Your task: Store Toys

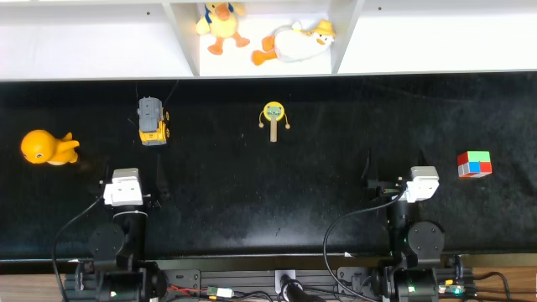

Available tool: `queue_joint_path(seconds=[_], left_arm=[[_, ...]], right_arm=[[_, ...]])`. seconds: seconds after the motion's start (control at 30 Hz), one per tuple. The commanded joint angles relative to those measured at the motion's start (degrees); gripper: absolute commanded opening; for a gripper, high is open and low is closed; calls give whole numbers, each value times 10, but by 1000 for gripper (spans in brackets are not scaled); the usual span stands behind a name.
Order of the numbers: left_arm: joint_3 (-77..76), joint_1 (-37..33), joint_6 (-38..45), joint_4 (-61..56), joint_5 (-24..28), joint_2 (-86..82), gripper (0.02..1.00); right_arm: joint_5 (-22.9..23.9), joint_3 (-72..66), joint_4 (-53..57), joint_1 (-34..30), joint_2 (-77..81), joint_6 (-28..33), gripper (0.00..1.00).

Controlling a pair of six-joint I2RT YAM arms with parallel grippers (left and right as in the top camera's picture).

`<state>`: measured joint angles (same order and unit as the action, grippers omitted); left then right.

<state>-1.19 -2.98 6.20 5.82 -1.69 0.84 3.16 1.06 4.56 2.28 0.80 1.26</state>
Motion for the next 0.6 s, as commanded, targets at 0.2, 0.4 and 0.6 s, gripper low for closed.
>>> queue_joint_path(seconds=[0.2,0.4,0.6], left_arm=[[-99,2,-36,55,21,89,998],[-269,-12,-99,225,5,213,996],[-439,-55,-112,380,44,378,996]], right_arm=[[-4,-8,-2,-1,-6,-5,996],[-4,-8,-2,-1,-6,-4,996],[-4,-8,-2,-1,-6,-5,993]])
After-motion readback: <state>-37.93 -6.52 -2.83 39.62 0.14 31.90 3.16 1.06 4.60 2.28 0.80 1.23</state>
